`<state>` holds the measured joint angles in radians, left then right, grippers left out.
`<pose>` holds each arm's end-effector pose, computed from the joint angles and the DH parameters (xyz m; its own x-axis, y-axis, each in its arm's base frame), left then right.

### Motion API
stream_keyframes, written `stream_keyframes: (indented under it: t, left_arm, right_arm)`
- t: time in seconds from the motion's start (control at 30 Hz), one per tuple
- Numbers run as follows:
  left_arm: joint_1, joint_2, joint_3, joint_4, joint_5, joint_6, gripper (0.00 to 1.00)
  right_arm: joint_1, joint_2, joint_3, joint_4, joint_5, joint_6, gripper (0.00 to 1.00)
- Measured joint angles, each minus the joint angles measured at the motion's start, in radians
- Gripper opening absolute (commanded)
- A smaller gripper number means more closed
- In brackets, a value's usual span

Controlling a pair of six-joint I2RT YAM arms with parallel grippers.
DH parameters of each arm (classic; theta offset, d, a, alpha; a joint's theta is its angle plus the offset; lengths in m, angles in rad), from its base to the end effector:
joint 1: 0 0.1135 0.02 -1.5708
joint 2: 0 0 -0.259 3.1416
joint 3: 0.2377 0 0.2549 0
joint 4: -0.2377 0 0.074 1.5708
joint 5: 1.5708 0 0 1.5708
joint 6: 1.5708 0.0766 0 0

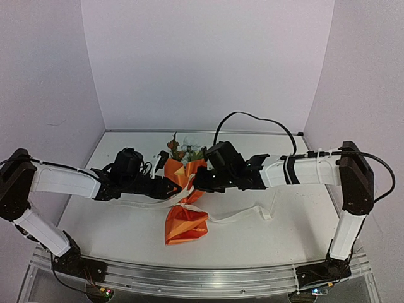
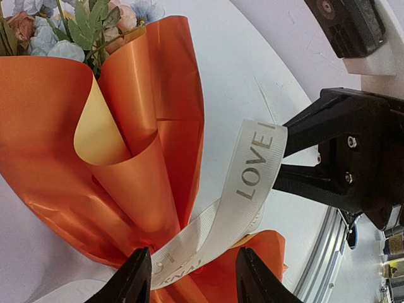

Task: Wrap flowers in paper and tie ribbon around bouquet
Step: Pick up the half-tied ribbon from the folded bouquet.

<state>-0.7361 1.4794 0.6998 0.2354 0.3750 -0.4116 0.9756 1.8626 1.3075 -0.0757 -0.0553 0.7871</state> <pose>0.2324 -0.2484 0.1647 -0.6945 0.1269 -0.7082 0.6319 0.5782 -0.5161 0.2534 0.3818 0.1932 -0.8368 0.0256 -0.5470 -0.3671 0.7150 0.5950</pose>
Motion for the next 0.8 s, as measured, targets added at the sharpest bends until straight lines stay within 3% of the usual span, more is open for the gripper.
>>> stream_keyframes:
  t: [0.4, 0.8]
  left_arm:
    - [-0.012, 0.023, 0.023, 0.002, 0.04, 0.022, 0.47]
    - [-0.059, 0.03, 0.099, 0.0, 0.04, 0.032, 0.34]
  right_arm:
    - [0.0, -0.002, -0.001, 0.009, -0.041, 0.01, 0.0]
    - [0.007, -0.006, 0.001, 0.01, -0.043, 0.031, 0.0]
